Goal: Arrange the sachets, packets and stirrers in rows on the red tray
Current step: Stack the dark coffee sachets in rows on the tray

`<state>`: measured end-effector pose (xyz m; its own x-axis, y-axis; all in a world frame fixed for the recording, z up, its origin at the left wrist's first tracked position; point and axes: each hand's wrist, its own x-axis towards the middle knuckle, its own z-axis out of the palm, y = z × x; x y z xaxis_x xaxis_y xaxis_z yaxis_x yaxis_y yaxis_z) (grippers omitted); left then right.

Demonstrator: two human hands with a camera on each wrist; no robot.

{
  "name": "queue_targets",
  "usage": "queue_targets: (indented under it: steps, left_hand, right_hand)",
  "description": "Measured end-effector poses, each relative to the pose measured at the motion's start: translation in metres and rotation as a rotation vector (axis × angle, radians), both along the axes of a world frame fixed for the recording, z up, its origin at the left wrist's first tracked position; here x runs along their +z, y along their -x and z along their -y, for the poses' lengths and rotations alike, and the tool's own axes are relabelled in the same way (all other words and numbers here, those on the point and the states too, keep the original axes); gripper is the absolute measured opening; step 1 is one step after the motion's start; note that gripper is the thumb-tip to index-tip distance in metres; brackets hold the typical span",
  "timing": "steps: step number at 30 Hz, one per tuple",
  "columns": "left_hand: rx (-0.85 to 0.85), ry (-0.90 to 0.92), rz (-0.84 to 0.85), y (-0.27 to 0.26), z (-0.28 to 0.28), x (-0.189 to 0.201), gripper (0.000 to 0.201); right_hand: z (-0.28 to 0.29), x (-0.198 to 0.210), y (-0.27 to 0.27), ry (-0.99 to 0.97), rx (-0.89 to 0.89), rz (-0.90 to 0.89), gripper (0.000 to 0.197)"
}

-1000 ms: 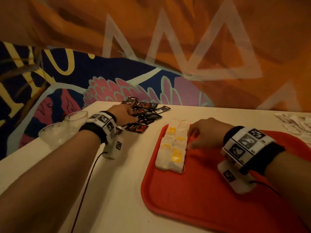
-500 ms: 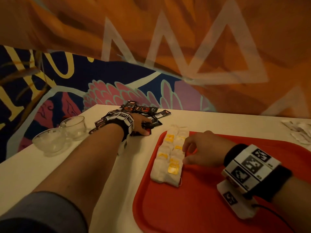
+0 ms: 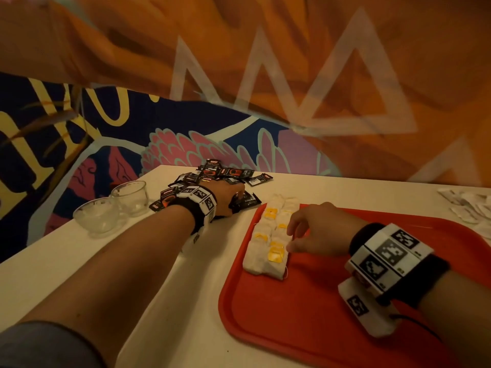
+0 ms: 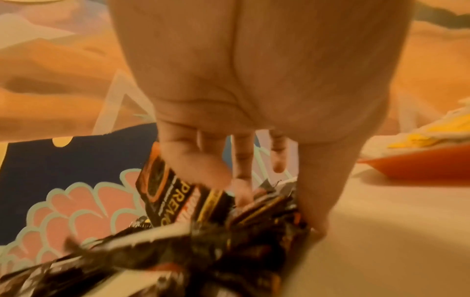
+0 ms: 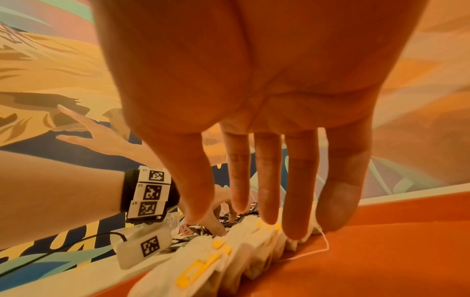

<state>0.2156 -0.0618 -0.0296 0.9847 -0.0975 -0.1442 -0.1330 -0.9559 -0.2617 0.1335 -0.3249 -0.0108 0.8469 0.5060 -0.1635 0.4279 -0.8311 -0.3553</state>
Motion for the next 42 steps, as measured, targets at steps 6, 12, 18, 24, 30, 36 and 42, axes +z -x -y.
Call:
queue_targets:
  steps: [6,12,18,24,30,36,42]
  left_hand:
    - [0.234,-0.028,-0.085,-0.006,-0.002,-0.001,0.106]
    - [0.196,0.123,-0.218,-0.007,0.002,-0.003,0.083]
    - [0.108,0.054,-0.097,0.004,0.007,0.0,0.059]
    - [0.23,0.296,0.089,0.018,-0.012,0.0,0.038]
    - [0.29,0.522,0.321,0.041,-0.037,0.017,0.037]
    - [0.201,0.78,0.38,0.075,-0.044,0.036,0.036]
    - [0.078,0.999,0.39,0.104,-0.028,0.045,0.037]
  right_hand:
    - [-0.001,0.008,0.004,-0.02,-0.002,0.013,0.033]
    - [-0.002,0.007,0.009,-0.04,0.001,-0.007,0.036]
    - [-0.001,0.008,0.017,-0.051,0.007,-0.007,0.035]
    - [0.009,0.011,0.021,-0.09,-0.006,-0.011,0.031]
    - [0.008,0.013,0.022,-0.139,-0.004,-0.008,0.027]
    - [-0.004,0.019,0.018,-0.258,0.005,-0.02,0.026]
    - [-0.032,0.015,0.015,-0.57,-0.09,-0.166,0.041]
